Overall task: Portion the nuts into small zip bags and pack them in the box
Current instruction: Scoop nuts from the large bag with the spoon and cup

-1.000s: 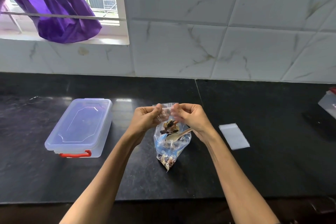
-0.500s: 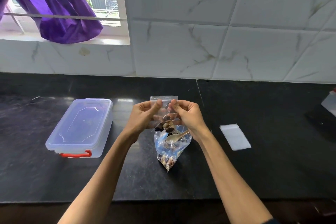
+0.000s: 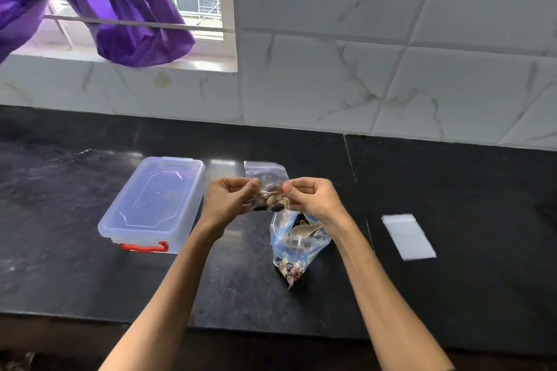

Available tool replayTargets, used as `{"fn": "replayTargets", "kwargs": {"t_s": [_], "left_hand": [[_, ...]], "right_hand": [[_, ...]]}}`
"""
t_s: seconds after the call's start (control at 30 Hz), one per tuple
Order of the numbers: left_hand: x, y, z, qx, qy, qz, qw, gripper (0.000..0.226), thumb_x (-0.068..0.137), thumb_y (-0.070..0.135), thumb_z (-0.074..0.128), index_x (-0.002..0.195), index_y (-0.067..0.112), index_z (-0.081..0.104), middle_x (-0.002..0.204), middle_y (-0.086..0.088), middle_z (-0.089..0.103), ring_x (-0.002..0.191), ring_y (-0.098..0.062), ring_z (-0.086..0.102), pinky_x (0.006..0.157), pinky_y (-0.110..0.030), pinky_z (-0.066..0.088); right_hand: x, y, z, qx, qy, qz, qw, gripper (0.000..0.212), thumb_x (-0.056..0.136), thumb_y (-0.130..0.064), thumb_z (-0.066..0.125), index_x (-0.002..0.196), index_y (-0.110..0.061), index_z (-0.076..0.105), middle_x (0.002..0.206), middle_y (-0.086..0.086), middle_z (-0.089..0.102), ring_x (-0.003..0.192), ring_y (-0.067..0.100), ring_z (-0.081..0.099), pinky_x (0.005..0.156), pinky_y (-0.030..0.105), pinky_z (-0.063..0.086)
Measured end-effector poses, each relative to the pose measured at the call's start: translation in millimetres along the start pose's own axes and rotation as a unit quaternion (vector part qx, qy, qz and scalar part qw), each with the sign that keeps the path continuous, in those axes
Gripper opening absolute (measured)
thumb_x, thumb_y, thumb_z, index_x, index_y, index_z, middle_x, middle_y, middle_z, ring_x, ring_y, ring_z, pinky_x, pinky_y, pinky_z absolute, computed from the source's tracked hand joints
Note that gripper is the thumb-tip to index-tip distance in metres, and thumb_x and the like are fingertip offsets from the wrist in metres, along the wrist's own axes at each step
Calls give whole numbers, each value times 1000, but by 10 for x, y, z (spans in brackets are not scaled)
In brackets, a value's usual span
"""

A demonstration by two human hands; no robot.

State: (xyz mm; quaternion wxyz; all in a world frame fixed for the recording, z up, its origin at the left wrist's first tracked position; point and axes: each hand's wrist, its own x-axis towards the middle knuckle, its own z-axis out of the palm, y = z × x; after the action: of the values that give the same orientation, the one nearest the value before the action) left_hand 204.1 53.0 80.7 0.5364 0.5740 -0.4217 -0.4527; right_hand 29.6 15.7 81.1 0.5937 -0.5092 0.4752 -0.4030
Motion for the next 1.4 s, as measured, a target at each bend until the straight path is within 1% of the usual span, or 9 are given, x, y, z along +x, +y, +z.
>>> {"fn": "replayTargets", "kwargs": {"t_s": [0.2,0.37,0.43,0.53,0.67,0.77,0.97,1.23,1.4], "left_hand": [[256,-227,-122,40,53,-23,998,14,90,13,63,76,12,67,69,-6,69,63,-17,67,56,-28,57],[600,-463,-219,107,97,-30,989,11,85,6,68,79,14,64,78,-14,68,73,-27,65,70,-45,59],[713,-555,-260,134,93,-52,985,15,86,3,66,96,13,62,88,-15,67,70,-25,64,64,-39,59],[845,-683,-306,167,75,-74,980,29,87,-1,62,113,10,57,78,-2,58,61,-13,56,46,-17,49],[1024,-851,-330,257,69,-96,959,39,88,7,63,126,9,55,95,-6,62,83,-22,60,72,-24,43],[1126,-929,-327,309,93,-106,941,39,88,14,64,126,11,56,111,-7,67,103,-26,62,81,-29,42],[1143,-987,-225,380,151,-109,906,29,89,21,62,118,17,60,109,-3,68,104,-28,62,78,-33,45],[1102,-926,-169,384,161,-86,905,33,91,18,59,122,7,54,120,-16,53,108,-34,54,88,-42,43],[1015,-657,-18,366,173,-14,914,36,89,19,63,124,10,55,122,-13,54,114,-32,51,94,-43,42]], "right_hand": [[275,138,264,-87,14,27,996,15,86,-8,69,95,4,67,78,10,68,63,13,64,57,22,58],[669,186,468,-222,-22,96,970,17,87,-9,67,71,-11,63,77,13,67,74,24,68,79,39,59],[803,186,527,-237,-48,137,961,13,86,-6,68,77,-10,60,80,14,67,74,22,68,75,37,59],[987,243,591,-248,-65,178,950,11,88,0,64,99,0,59,70,6,59,60,12,58,53,22,54],[1235,404,694,-320,-89,225,916,15,92,-6,56,78,-10,60,69,3,61,59,9,58,69,26,55],[1396,477,713,-333,-88,248,905,12,90,-7,57,92,-4,68,79,7,67,68,13,64,80,31,56],[1553,579,682,-348,-69,253,900,21,82,-14,69,98,0,73,94,14,74,88,20,72,82,34,58],[1476,461,652,-394,-22,202,896,21,79,-20,75,91,-3,74,76,10,72,53,13,62,58,18,52],[1264,232,419,-377,48,117,918,9,80,-14,70,81,-6,75,76,12,74,69,17,72,60,20,57]]}}
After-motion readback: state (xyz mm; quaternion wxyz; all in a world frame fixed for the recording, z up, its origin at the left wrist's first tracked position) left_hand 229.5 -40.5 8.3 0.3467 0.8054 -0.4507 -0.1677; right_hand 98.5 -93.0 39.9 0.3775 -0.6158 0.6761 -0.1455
